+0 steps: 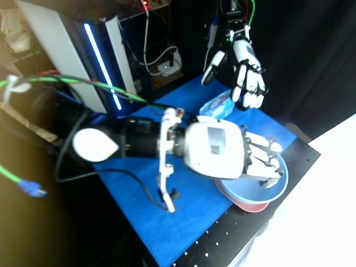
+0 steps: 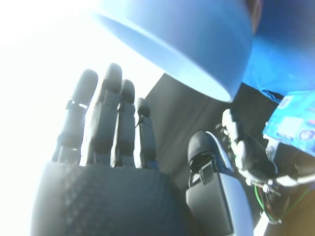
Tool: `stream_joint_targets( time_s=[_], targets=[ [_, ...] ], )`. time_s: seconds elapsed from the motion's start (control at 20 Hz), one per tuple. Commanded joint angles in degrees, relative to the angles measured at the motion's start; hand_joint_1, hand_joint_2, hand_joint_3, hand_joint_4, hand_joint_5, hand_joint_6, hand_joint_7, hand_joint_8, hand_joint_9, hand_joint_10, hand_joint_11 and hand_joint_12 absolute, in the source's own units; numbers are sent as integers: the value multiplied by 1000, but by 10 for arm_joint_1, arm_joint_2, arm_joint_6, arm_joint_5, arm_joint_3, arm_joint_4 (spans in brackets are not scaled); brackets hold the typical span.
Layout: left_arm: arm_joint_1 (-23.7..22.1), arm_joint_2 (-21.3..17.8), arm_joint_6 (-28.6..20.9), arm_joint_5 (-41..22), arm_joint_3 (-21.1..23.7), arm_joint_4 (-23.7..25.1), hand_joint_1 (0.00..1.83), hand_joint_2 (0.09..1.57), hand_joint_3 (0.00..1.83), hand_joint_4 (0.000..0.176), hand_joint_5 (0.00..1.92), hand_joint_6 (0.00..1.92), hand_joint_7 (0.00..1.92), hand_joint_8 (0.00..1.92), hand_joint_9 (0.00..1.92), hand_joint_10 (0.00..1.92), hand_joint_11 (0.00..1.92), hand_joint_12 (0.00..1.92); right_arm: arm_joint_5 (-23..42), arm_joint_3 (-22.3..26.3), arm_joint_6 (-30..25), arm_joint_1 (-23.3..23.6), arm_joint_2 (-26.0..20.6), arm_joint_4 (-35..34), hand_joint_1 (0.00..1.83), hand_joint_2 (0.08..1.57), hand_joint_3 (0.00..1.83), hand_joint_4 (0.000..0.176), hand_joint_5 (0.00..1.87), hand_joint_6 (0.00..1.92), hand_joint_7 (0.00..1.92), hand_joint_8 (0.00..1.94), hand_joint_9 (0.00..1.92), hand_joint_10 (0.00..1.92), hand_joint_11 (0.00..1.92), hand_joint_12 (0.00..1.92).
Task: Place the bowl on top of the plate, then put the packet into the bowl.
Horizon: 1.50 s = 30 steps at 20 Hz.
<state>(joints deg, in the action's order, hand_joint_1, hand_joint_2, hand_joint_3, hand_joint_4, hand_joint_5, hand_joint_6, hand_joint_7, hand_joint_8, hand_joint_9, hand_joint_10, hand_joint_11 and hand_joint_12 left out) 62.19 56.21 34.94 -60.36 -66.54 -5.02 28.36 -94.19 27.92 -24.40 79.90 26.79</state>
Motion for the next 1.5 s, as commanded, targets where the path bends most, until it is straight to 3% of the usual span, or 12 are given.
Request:
stream_joint_targets(
  time_s=[0.0,0.25,0.3,0.35,0.4,0.45,0.5,0.65,0.85,0.9,1.25,1.45],
  targets=[
    [-11,4,-4,-56,-4,-7,961,889,4,34,603,8,597,11,543,27,28,1029,84,7,-1,9,-10,-27,0,1295,0,76,173,0,281,0,359,0,49,881],
    [-38,27,-3,-25,-23,1,1087,973,2,0,933,13,981,17,956,90,485,1172,139,60,-1,9,-74,-72,0,1180,0,136,82,3,195,7,187,2,0,466],
    [-42,31,-3,-21,-27,1,1148,1047,0,0,1052,636,1017,5,971,77,483,1167,168,64,-1,9,-86,-81,0,1202,4,120,122,17,230,18,210,11,2,452],
    [-45,33,-3,-18,-29,1,1207,1086,1,0,1011,839,1031,759,995,74,503,1160,174,67,-1,4,-92,-96,0,1208,3,127,142,10,249,10,219,7,0,437],
    [-52,38,-3,-13,-33,1,1207,1086,1,0,1011,839,1031,759,995,74,503,1160,187,75,-1,-2,-102,-106,0,1208,3,127,142,10,249,10,219,7,0,437],
    [-55,42,-3,-11,-38,1,1336,1125,3,0,1025,791,899,1128,869,1054,624,1229,194,80,-1,-6,-110,-112,0,1206,0,140,171,14,297,20,268,21,16,440],
    [-60,47,-3,-9,-42,1,1363,1125,0,0,1024,762,901,1142,854,1235,675,1231,200,86,-1,-12,-118,-120,0,1200,0,150,162,8,294,16,269,19,19,441],
    [-76,57,-3,-2,-56,-2,1244,1127,0,0,1022,749,926,1243,927,892,756,1295,252,108,-1,-47,-143,-154,0,1158,7,84,227,0,308,0,280,2,47,370],
    [-87,52,-3,-26,-56,-2,1251,1094,0,0,1065,670,1020,1096,1029,614,727,1228,308,141,-1,-89,-180,-189,0,1286,6,92,272,2,406,2,350,4,90,404],
    [-87,49,-3,-34,-54,-2,1349,1107,13,0,1014,688,954,1085,920,1150,724,1206,317,147,-1,-96,-186,-193,0,1299,7,79,294,8,429,8,369,9,86,399],
    [-113,12,-3,-111,-38,10,1272,1112,0,0,1081,546,958,1269,851,1168,648,1473,419,204,-1,-196,-223,-248,11,1326,0,96,305,0,478,0,435,0,181,171],
    [-143,7,-2,-116,-48,16,1368,1112,3,0,1025,806,976,1113,815,1202,554,1215,431,221,-1,-246,-224,-271,0,1369,8,49,298,0,428,0,396,0,196,150]
  ],
)
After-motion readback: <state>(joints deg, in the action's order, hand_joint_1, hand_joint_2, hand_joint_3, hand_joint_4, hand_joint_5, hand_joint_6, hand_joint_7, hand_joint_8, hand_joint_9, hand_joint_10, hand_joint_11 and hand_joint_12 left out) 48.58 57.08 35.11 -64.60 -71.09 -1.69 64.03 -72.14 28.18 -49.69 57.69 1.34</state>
